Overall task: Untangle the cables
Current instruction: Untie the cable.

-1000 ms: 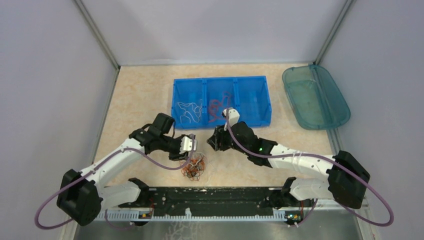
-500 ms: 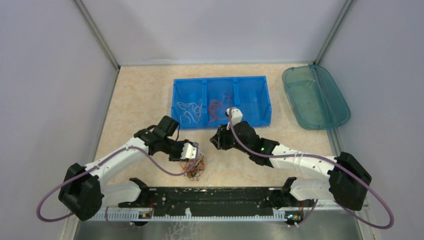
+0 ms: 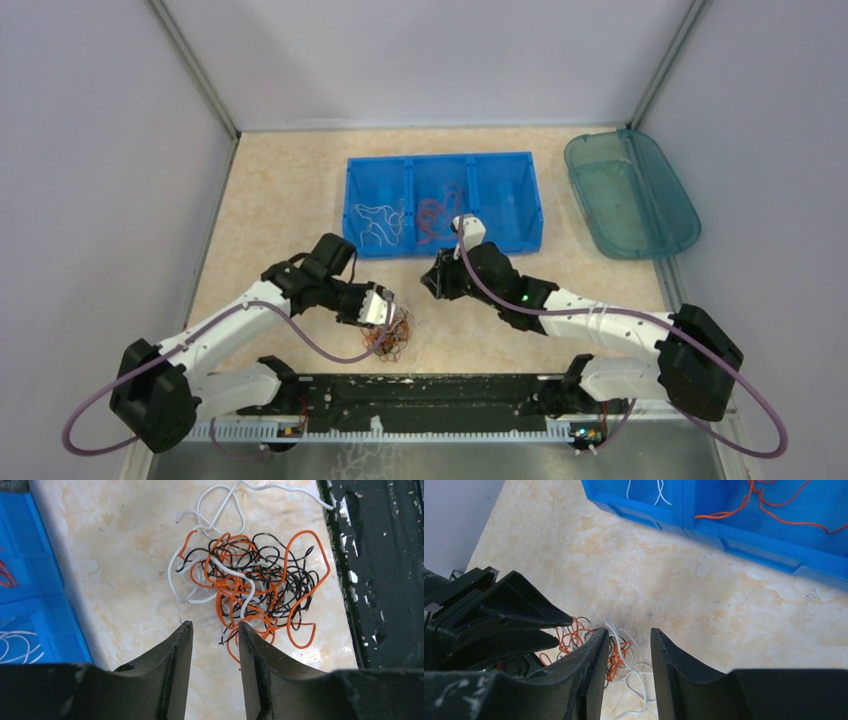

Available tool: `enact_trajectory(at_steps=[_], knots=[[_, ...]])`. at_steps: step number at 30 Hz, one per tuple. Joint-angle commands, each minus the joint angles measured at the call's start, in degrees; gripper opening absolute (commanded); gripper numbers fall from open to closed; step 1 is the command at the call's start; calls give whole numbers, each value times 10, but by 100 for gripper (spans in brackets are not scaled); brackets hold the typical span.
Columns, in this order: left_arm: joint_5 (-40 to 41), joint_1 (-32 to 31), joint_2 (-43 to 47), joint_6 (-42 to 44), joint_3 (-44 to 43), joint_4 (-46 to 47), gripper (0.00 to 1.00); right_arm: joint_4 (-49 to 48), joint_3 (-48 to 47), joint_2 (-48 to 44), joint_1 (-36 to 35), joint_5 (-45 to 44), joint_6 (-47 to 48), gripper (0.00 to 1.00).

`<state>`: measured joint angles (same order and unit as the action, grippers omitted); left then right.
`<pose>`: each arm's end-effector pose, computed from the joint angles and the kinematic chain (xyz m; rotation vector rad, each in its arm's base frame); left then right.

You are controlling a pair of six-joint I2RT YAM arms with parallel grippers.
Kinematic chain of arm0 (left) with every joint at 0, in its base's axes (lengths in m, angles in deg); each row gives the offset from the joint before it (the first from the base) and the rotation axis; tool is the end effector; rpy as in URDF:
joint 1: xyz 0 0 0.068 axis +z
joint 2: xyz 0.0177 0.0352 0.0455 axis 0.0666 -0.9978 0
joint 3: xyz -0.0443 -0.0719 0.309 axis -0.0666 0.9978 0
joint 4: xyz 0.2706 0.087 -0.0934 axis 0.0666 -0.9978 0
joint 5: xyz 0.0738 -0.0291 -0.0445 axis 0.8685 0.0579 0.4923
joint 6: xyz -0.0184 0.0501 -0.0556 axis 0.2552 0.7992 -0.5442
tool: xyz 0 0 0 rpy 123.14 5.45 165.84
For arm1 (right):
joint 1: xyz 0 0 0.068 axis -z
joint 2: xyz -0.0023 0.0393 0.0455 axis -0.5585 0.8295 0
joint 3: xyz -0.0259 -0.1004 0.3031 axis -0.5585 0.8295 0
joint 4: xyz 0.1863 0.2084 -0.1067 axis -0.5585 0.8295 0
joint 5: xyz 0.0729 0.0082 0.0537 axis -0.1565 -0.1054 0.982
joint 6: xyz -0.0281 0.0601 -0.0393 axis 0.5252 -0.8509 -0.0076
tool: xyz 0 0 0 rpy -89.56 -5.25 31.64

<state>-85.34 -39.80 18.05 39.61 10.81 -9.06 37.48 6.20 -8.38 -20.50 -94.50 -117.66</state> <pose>0.1587 -0.1606 0.2205 2.0686 1.3524 -0.5505 0.1811 0.2400 0.2481 -0.3066 2.0784 0.8470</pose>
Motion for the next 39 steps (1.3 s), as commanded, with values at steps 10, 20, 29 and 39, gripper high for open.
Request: enact_trajectory(at_steps=[10, 20, 29, 39], knots=[[-26, -27, -15, -22, 13, 39, 39, -17, -10, -17, 5, -7, -12, 35], [8, -40, -20, -43, 31, 83, 21, -14, -5, -32, 9, -13, -18, 34], [51, -40, 30, -59, -31, 66, 0, -28, -6, -33, 11, -1, -15, 35], [-43, -40, 73, -170, -205, -29, 0, -200, 22, -62, 11, 114, 72, 55]])
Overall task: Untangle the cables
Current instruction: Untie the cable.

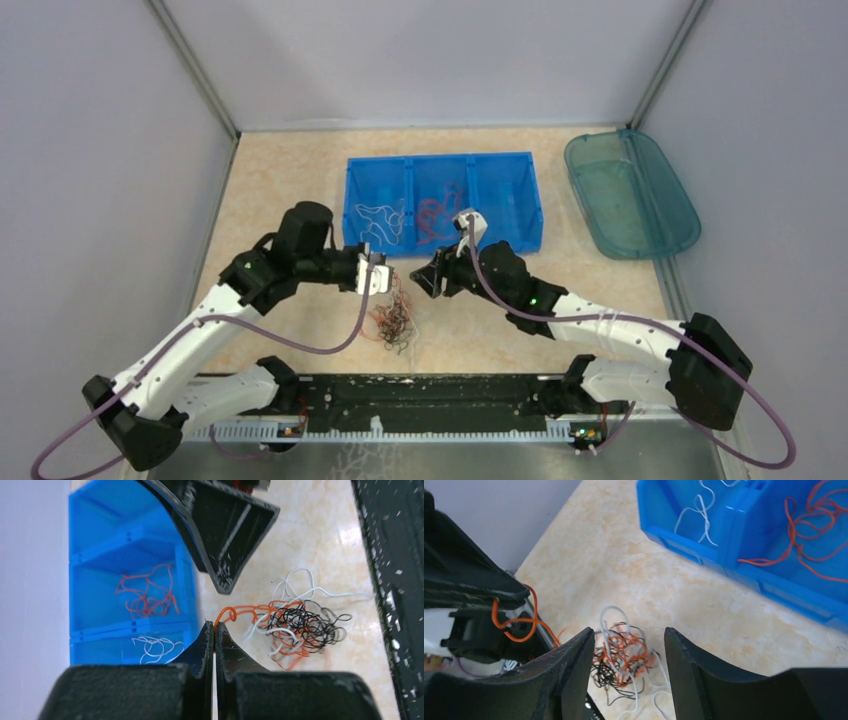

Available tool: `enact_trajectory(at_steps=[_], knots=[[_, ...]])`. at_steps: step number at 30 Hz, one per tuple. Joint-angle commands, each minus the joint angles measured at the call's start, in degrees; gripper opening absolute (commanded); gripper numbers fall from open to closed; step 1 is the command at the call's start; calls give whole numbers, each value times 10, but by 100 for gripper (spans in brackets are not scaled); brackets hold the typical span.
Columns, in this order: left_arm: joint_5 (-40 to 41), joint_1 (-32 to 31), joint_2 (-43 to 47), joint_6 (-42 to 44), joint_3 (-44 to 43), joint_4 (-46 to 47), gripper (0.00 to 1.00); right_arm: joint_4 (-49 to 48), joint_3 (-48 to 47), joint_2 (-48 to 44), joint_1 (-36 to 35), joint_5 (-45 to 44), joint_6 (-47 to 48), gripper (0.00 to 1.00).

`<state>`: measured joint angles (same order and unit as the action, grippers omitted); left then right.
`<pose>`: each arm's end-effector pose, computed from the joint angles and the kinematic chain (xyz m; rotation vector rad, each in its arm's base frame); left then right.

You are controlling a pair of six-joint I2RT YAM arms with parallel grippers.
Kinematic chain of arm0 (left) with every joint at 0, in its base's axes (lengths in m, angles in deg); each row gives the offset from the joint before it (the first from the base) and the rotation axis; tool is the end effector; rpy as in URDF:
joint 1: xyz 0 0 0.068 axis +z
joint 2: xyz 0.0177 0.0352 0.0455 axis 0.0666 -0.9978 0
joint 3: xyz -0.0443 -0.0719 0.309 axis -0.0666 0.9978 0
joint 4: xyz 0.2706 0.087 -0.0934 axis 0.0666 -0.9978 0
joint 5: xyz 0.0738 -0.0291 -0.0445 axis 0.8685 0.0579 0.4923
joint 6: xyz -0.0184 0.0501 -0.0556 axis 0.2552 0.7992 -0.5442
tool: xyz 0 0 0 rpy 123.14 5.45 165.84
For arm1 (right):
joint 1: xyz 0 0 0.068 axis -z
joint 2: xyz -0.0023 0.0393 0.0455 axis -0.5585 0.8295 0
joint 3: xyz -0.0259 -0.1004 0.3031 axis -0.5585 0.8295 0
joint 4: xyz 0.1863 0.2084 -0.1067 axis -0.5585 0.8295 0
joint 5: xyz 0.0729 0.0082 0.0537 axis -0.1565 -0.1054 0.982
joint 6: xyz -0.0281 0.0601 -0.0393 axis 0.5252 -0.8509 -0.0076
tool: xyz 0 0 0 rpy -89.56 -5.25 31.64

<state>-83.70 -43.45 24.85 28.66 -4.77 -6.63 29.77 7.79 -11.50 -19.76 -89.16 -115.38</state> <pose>0.1580 -0.1765 0.3496 1.7972 1.1665 -0.4405 0.1763 0.2372 0.2695 -0.3669 1.9243 0.9907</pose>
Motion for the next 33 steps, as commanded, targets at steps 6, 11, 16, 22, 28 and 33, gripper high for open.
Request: enact_trajectory(at_steps=[6, 11, 16, 22, 28, 33], knots=[[-86, -4, 13, -125, -103, -58, 0, -213, 13, -42, 4, 128, 84, 60], [-83, -4, 15, -137, -135, -47, 0, -270, 38, -54, -4, 170, 94, 62], [-89, -4, 11, -141, -166, -45, 0, -283, 40, -61, -12, 188, 97, 63], [-93, -5, 13, -139, -179, -42, 0, -285, 50, -91, -13, 185, 93, 63], [-96, -5, 17, -142, -179, -37, 0, -283, 34, -85, -19, 239, 96, 63], [-100, -5, 14, -149, -188, -26, 0, -297, 15, -48, -32, 253, 97, 62]])
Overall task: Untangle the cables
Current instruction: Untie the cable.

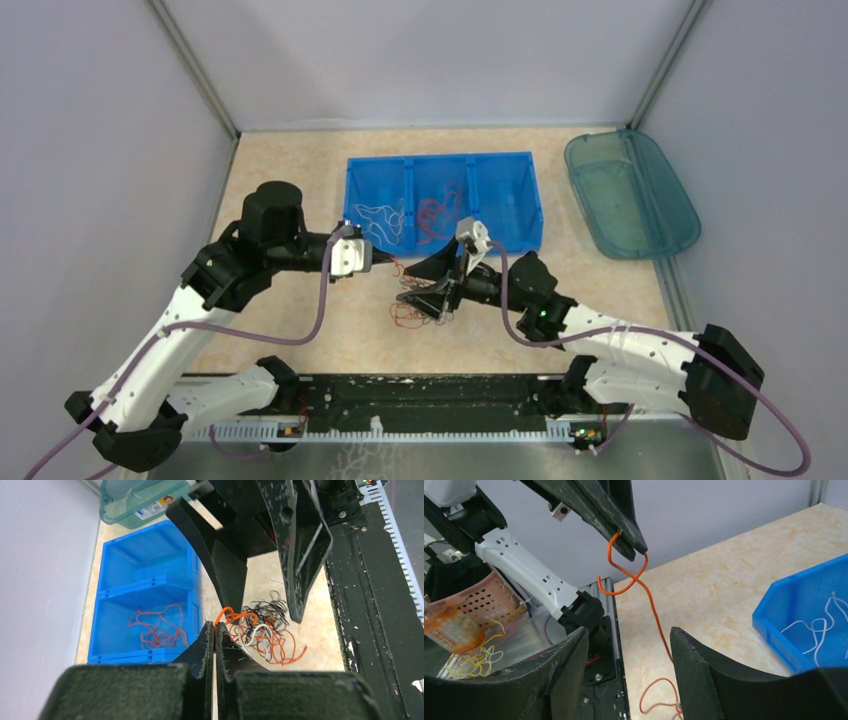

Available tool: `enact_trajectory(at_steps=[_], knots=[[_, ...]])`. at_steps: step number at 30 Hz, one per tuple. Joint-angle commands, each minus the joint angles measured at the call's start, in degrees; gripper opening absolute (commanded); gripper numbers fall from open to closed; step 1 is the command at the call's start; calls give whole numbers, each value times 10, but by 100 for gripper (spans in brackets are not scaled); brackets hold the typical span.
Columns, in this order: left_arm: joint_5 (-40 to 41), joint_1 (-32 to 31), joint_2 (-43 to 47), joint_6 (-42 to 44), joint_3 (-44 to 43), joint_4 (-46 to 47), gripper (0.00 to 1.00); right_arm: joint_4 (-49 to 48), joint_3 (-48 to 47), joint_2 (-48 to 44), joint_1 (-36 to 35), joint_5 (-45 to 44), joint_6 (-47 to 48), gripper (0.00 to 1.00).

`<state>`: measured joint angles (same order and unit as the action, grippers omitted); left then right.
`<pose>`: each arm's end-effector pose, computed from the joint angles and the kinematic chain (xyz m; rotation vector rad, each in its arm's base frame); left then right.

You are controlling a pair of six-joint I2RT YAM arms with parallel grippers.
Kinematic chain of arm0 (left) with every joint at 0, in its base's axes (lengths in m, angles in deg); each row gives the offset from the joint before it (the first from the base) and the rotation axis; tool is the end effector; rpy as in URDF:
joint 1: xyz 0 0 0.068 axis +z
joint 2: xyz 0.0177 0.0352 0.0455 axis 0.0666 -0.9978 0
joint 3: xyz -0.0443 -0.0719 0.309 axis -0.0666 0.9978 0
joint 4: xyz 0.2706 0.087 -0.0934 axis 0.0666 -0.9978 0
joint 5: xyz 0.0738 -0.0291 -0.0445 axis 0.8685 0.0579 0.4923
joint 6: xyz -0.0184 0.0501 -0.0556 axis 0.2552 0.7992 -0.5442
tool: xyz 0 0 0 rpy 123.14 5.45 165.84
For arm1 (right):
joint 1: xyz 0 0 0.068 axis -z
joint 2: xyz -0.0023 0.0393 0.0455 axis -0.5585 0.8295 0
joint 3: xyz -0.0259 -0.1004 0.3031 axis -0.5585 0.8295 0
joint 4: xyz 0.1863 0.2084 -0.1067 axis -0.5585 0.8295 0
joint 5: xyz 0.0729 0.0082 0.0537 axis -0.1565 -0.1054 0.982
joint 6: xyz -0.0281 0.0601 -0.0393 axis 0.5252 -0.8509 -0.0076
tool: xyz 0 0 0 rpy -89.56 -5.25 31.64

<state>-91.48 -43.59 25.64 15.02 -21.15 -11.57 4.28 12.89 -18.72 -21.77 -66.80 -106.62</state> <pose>0.1353 -0.1677 0.4549 1.6066 1.1184 -0.6475 0.1282 0.2295 0.3261 -0.7485 1.3144 1.3651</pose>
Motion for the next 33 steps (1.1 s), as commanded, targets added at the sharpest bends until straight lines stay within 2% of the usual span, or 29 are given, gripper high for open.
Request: enact_trajectory(at_steps=[1, 4, 9, 14, 23, 33], knots=[[-23, -4, 4, -17, -26, 28, 0, -47, -39, 33, -14, 30, 8, 61], [-29, -5, -1, -27, -33, 37, 0, -59, -53, 63, -18, 23, 0, 58], [-32, -7, -7, -39, -44, 49, 0, -106, -72, 122, -19, 16, -40, 43], [-32, -8, -15, -48, -67, 59, 0, -144, -86, 187, -31, 20, -73, 33], [-33, -9, -33, -73, -145, 97, 0, -186, -45, 238, -43, -18, -94, 32], [40, -9, -40, -79, -220, 240, 0, -245, 33, 266, -43, -74, -104, 37]])
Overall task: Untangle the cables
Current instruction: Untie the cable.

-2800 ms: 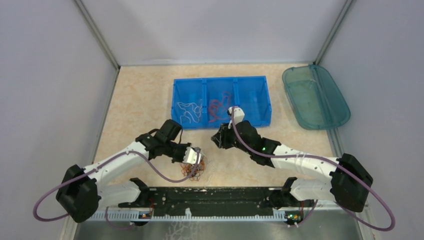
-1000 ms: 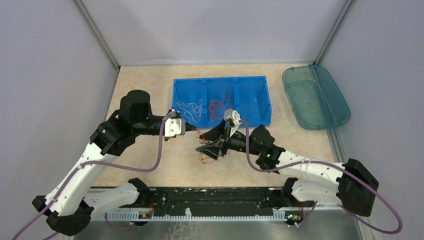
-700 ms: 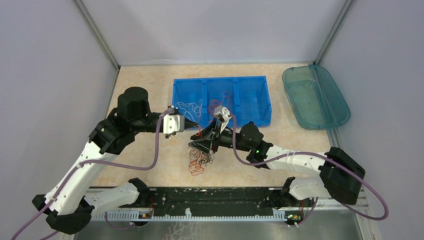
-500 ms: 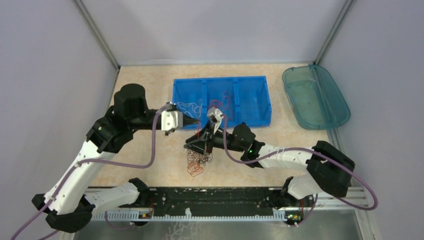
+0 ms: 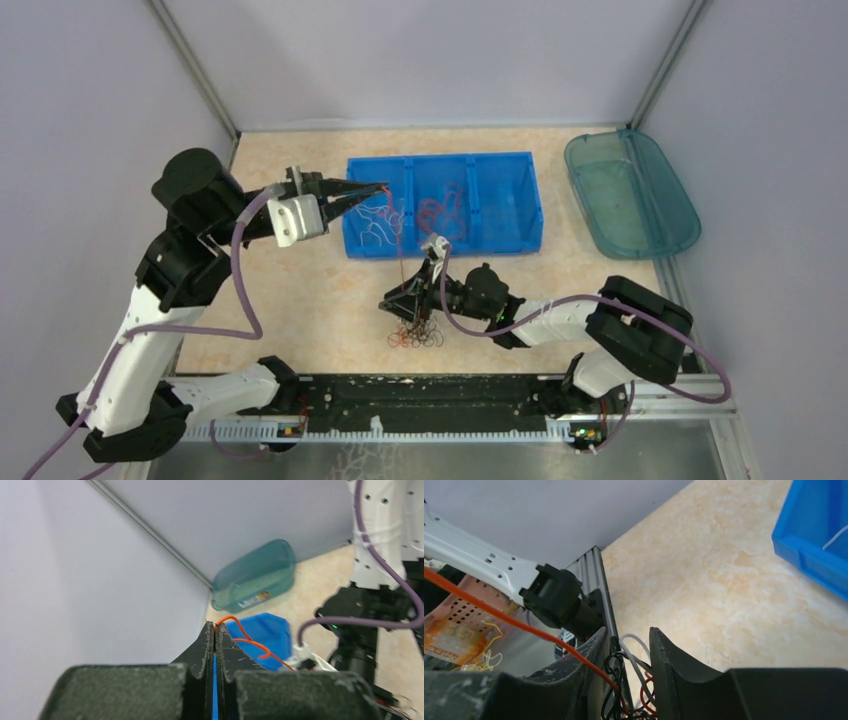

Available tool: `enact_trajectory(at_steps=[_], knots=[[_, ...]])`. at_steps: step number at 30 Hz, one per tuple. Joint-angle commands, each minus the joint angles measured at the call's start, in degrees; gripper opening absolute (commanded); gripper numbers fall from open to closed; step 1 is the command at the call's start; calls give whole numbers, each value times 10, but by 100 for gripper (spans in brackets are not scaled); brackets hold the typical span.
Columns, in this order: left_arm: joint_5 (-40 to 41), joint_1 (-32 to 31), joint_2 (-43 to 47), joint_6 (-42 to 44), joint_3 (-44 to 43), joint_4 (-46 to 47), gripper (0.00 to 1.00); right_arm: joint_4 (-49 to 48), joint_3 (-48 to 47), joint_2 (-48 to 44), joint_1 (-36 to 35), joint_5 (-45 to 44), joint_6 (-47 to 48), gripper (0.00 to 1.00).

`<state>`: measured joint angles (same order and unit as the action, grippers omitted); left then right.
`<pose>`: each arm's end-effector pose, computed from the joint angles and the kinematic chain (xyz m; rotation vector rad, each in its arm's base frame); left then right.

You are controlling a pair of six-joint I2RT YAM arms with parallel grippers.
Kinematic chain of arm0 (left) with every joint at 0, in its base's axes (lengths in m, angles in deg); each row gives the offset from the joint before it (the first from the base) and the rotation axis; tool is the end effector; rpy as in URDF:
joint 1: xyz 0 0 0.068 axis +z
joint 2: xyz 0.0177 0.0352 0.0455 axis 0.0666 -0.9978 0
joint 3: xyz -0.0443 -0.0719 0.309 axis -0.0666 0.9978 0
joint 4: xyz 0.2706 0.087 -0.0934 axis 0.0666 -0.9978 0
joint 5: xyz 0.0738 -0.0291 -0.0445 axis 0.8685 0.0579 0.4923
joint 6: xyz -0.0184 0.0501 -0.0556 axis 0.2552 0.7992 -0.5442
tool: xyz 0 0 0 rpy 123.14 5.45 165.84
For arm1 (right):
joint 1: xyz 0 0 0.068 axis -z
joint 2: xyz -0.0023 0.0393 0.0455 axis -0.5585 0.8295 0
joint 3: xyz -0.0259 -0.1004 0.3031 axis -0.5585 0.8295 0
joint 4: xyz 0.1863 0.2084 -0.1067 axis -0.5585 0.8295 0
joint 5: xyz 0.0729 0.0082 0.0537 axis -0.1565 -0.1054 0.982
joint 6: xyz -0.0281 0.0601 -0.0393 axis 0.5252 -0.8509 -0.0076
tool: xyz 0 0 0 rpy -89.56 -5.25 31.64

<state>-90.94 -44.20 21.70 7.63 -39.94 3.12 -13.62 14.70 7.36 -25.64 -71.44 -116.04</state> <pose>0.1234 -0.1599 0.5901 1.3329 0.7715 -0.5620 0.1512 0.2937 0.2291 -0.6596 1.5972 1.4453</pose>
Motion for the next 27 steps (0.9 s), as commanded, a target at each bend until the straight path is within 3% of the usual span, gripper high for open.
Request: enact_trajectory(at_steps=[1, 17, 27], knots=[[43, -3, -2, 1, -38, 108, 0, -71, 21, 8, -4, -31, -11, 37], [131, -3, -45, 107, -125, 408, 0, -74, 52, 31, -10, -76, -20, 49], [186, -3, -113, 147, -245, 545, 0, -30, 50, 17, -19, -111, 10, 55]])
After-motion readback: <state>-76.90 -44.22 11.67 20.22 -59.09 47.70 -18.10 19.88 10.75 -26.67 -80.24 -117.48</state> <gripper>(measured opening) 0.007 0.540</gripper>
